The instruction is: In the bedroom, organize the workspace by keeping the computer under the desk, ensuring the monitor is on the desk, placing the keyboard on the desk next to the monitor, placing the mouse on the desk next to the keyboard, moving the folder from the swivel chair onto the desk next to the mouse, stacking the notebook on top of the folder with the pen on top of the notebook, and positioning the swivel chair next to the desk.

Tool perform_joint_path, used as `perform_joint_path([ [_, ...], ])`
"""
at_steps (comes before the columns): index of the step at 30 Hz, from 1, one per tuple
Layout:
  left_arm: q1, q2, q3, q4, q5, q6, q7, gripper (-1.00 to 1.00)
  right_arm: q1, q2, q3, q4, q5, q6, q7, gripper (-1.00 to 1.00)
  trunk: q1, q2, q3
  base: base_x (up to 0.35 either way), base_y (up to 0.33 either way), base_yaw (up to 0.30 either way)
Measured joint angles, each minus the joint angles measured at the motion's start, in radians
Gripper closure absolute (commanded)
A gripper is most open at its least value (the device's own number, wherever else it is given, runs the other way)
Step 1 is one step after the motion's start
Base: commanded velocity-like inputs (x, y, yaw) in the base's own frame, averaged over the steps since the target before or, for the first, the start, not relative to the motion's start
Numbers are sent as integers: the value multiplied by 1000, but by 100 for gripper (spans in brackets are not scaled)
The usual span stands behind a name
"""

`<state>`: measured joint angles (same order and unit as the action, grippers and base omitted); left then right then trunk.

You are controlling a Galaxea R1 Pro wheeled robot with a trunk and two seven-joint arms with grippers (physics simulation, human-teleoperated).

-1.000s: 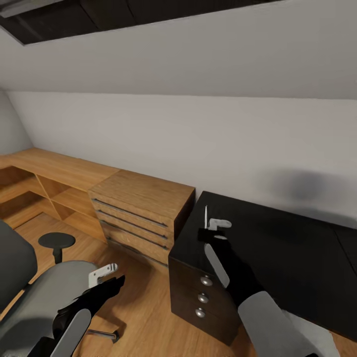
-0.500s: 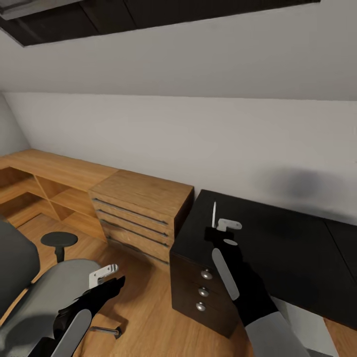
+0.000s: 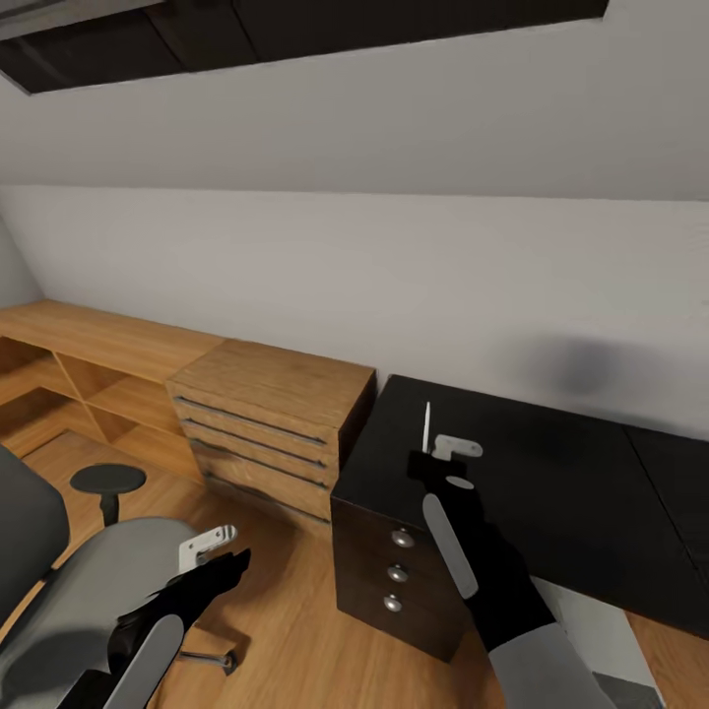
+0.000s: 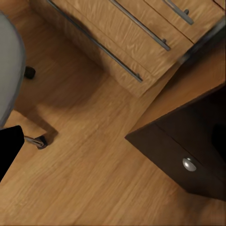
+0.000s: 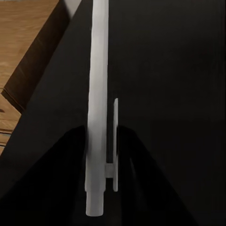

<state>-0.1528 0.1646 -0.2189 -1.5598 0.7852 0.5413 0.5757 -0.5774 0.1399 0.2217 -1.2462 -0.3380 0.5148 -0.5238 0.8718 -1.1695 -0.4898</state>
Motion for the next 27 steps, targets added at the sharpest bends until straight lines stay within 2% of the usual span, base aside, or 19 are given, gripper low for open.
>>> perform_joint_path([
  [2,0,0,-1,0,0,0,0,-100,0,0,-7,0,0,0,0,100,0,0,2,-1,0,-247],
  [7,0,0,-11,-1,-1,-2,0,-100,2,-4,-63,0,0,1,1,100,0,0,6,0,0,-257],
  [12,0,0,-15,-3,-2,-3,0,-100,4,-6,-152,-1,-1,2,1,100,0,0,10,0,0,-261],
  [20,1,0,-17,-23,-2,-7,0,-100,5,-9,-212,0,-2,2,1,100,0,0,16,0,0,-262],
  [26,2,0,-47,-29,-2,-8,0,-100,5,-19,-252,0,-1,3,1,100,0,0,21,0,0,-262],
  [27,2,0,-51,-30,-2,-8,0,-100,5,-22,-274,0,-1,3,1,100,0,0,22,0,0,-262],
])
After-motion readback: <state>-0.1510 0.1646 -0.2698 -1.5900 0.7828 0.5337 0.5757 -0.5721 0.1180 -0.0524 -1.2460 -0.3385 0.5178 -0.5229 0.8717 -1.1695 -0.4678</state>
